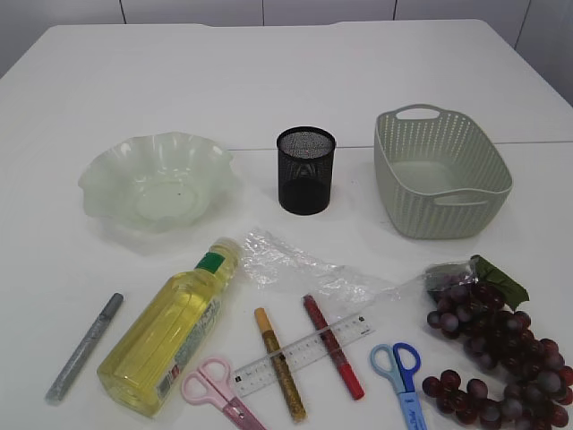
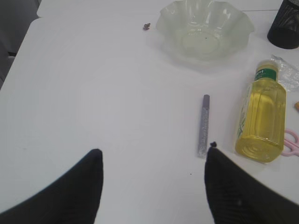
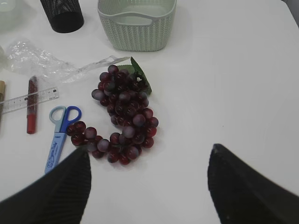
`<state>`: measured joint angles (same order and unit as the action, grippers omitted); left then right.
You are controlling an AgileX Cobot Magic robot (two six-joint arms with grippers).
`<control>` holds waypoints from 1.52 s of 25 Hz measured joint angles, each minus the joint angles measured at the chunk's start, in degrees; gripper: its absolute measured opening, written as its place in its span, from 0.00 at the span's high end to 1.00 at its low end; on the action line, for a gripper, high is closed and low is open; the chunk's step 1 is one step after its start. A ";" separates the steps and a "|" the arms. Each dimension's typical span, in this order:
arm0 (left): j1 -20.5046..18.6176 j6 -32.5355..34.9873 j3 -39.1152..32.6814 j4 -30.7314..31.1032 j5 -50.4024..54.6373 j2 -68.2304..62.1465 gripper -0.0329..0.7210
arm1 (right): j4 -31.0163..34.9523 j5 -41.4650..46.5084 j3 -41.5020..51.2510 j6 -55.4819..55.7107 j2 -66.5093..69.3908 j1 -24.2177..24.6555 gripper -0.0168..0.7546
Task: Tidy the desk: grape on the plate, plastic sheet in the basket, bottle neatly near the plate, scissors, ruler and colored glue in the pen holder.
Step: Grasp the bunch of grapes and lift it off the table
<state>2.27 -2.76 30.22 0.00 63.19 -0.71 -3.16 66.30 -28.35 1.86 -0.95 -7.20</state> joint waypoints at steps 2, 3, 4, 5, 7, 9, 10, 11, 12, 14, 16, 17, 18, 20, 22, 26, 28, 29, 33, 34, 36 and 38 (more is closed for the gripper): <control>0.00 0.00 0.00 0.00 0.00 0.00 0.30 | 0.00 0.00 0.00 0.00 0.00 0.00 0.24; 0.00 0.00 0.00 0.00 0.00 0.00 0.30 | 0.00 0.00 0.00 0.00 0.00 0.00 0.24; 0.00 0.00 0.00 0.00 0.00 0.00 0.30 | 0.00 0.00 0.00 0.00 0.00 0.00 0.24; 0.00 0.00 0.00 0.00 0.00 0.00 0.30 | 0.00 0.00 0.00 0.00 0.00 0.00 0.24; 0.00 0.00 0.00 0.00 0.00 0.00 0.30 | 0.00 -0.11 0.00 0.00 0.00 0.00 0.24; 0.00 0.00 0.00 0.00 0.00 0.00 0.30 | 0.00 -0.11 0.00 0.00 0.00 0.00 0.24; 0.00 0.00 0.00 0.00 0.00 0.00 0.30 | 0.00 -0.11 0.00 0.00 0.00 0.00 0.24; 0.00 0.00 0.00 0.00 0.00 0.00 0.30 | 0.00 -0.11 0.00 0.00 0.00 0.00 0.24; 0.00 0.00 0.00 0.00 0.00 0.00 0.30 | 0.00 -0.11 0.00 0.00 0.00 0.00 0.24; 0.00 0.00 0.00 0.00 0.00 0.00 0.30 | 0.00 -0.11 0.00 0.00 0.00 0.00 0.24; 0.00 0.00 0.00 0.00 0.00 0.00 0.30 | 0.00 -0.11 0.00 0.00 0.00 0.00 0.24; 0.00 0.00 0.00 0.00 0.00 0.00 0.30 | 0.00 -0.11 0.00 0.00 0.00 0.00 0.24; 0.00 0.00 0.00 0.00 0.00 0.00 0.30 | 0.00 -0.11 0.00 0.00 0.00 0.00 0.24; 0.00 0.00 0.00 0.00 0.00 0.00 0.30 | 0.00 -0.11 0.00 0.00 0.00 0.00 0.24; 0.00 0.00 0.00 0.00 0.00 0.00 0.30 | 0.00 -0.11 0.00 0.00 0.00 0.00 0.24; 0.00 0.00 0.00 0.00 0.00 0.00 0.30 | 0.00 -0.11 0.00 0.00 0.00 0.00 0.24; 0.00 0.00 0.00 0.00 0.00 0.00 0.30 | 0.00 -0.11 0.00 0.00 0.00 0.00 0.24; 0.00 0.00 0.00 0.00 0.00 0.00 0.30 | 0.00 -0.11 0.00 0.00 0.00 0.00 0.24; 0.00 0.22 0.00 -2.00 0.00 0.00 0.30 | -0.84 -1.52 -0.68 0.89 0.00 0.00 0.24; 0.00 0.76 0.00 -3.42 0.00 0.00 0.30 | -0.97 -2.83 -1.09 2.48 0.00 0.00 0.24; 0.00 1.62 0.37 -5.48 0.11 -0.68 0.30 | -1.11 -3.90 -1.58 4.79 0.00 0.00 0.24; 0.00 1.83 1.16 -5.73 0.11 -2.30 0.30 | -1.11 -3.23 -2.15 5.82 2.49 0.00 0.24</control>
<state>2.27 -0.94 31.38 -5.73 63.29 -3.01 -4.27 63.07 -30.50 7.67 1.53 -7.20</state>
